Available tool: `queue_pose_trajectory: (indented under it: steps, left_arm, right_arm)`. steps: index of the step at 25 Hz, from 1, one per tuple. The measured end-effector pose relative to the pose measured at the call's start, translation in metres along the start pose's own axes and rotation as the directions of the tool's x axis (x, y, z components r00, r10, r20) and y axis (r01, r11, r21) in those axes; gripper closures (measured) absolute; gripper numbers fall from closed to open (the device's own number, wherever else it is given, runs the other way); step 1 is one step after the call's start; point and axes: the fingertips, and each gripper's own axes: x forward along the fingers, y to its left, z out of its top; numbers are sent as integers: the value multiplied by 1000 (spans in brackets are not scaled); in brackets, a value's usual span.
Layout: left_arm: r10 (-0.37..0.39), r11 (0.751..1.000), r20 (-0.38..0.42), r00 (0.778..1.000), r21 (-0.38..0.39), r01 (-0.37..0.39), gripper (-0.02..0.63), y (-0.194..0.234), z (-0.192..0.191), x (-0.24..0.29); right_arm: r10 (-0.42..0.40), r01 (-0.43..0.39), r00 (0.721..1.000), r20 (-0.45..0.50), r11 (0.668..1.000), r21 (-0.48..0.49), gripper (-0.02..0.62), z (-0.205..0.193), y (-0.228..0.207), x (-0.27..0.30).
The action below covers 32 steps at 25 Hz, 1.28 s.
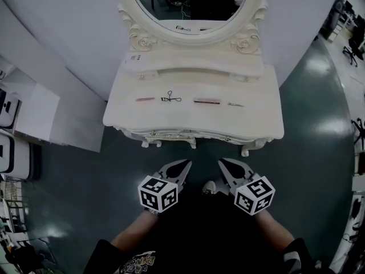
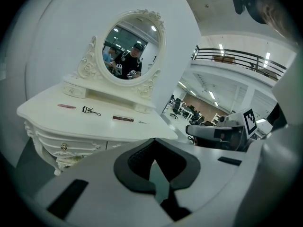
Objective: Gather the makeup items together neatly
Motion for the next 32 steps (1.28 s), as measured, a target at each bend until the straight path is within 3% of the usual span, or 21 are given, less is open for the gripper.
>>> queue_pose_trajectory:
  steps: [32]
  left_arm:
    - [2,1000,-1,1000,1,-2,598,-1,7,17]
  right_arm:
    - [12,-12,1000,-5,1000,0,566,5,-17,3]
